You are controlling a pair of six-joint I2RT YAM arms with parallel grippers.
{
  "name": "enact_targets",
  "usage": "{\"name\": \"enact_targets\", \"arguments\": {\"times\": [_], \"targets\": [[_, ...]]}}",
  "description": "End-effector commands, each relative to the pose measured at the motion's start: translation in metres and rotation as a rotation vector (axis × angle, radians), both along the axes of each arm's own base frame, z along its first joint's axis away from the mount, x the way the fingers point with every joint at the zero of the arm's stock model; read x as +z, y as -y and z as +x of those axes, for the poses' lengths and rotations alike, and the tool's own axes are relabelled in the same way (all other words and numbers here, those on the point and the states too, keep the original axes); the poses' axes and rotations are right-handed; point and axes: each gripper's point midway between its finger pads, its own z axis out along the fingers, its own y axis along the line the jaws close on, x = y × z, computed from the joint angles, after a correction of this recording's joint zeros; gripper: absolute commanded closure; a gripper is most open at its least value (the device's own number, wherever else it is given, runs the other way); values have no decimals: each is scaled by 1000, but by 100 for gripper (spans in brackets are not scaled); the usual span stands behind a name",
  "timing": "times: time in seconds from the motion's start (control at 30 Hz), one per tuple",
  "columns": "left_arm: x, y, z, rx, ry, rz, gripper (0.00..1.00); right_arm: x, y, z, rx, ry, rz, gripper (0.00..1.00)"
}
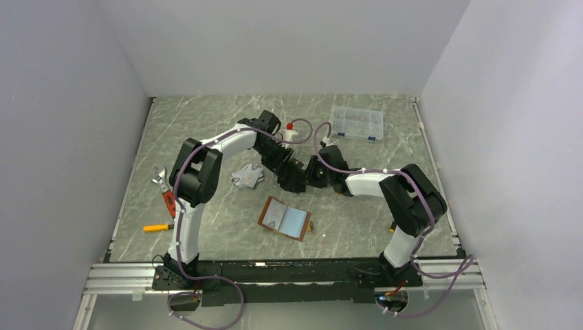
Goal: Put the credit cards into the card holder
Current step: Pick up the credit card from the center of the board.
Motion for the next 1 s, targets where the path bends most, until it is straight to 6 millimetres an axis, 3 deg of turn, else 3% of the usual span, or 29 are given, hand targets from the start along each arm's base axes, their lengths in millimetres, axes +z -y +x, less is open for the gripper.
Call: {"name": "enact_targets", "arguments": {"times": [0.0, 0.17, 0.5, 0.77, 0.87, 0.97], "targets": [[22, 12, -10, -31, 37, -47, 54, -9, 6, -4, -20, -29, -32, 79], [6, 10, -10, -37, 62, 8, 55, -10, 7, -4, -32, -31, -28, 82], [13, 14, -14, -46, 87, 4, 55, -18, 9, -8, -51, -46, -17, 85], [-21, -3, -2, -53, 231, 216, 55, -24, 11, -13, -65, -62, -11, 87], [-27, -9, 6, -40, 256, 269, 55, -26, 12, -16, -62, -69, -8, 84], [-30, -12, 8, -35, 266, 290, 56, -27, 12, -20, -49, -73, -9, 74]]}}
